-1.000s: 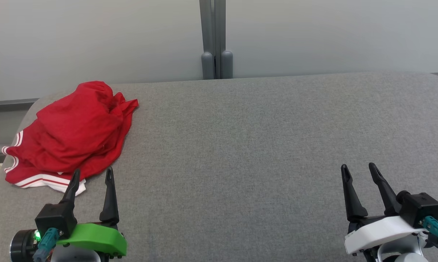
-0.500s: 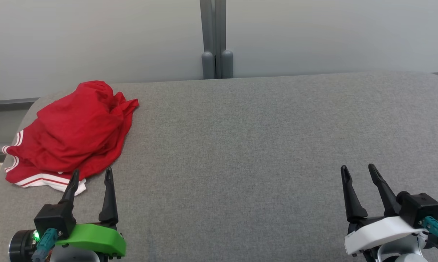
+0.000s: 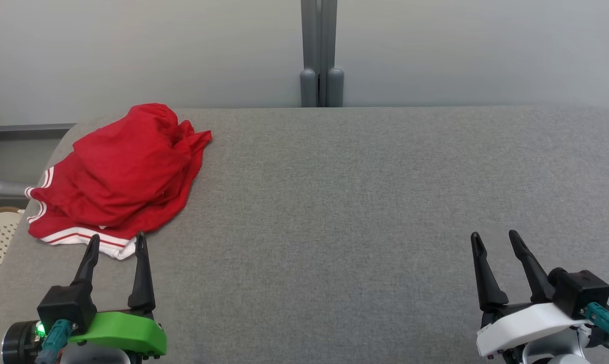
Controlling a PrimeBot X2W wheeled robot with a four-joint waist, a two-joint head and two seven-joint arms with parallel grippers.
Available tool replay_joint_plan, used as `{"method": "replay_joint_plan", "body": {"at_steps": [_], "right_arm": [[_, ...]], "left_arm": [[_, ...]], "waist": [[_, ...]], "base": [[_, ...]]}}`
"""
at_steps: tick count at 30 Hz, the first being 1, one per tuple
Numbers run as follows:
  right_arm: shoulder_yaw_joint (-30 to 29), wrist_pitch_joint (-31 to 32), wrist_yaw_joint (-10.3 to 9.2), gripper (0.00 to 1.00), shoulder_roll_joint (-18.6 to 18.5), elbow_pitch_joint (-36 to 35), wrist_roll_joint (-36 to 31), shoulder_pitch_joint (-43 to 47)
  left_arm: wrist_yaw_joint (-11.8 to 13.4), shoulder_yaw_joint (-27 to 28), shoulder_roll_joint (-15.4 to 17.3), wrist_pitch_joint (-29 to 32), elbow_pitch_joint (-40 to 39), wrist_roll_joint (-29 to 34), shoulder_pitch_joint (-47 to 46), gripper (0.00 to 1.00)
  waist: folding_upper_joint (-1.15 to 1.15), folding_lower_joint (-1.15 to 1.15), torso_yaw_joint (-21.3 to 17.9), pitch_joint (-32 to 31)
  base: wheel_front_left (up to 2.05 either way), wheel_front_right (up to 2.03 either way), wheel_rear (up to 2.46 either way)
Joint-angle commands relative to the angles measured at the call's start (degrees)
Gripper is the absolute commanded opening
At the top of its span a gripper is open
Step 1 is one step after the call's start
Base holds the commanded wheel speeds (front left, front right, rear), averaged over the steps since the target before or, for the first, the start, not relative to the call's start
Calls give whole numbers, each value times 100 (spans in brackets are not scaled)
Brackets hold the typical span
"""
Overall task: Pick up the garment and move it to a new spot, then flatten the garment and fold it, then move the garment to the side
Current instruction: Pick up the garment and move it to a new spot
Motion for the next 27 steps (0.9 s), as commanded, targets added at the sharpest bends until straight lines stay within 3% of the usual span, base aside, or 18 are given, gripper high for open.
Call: {"method": "replay_joint_plan", "body": {"at_steps": [1,27], "right_arm": [[18,-24,0,100,-22,18,28,66],[100,-146,0,100,-23,176,98,49]], "left_arm": [[41,25,55,-15,15,-19,15,100],[105,132,238,-156,143,-169,88,100]], "waist": [[0,0,144,-6],[0,0,1804,64]], "base": [[0,0,0],[0,0,0]]}}
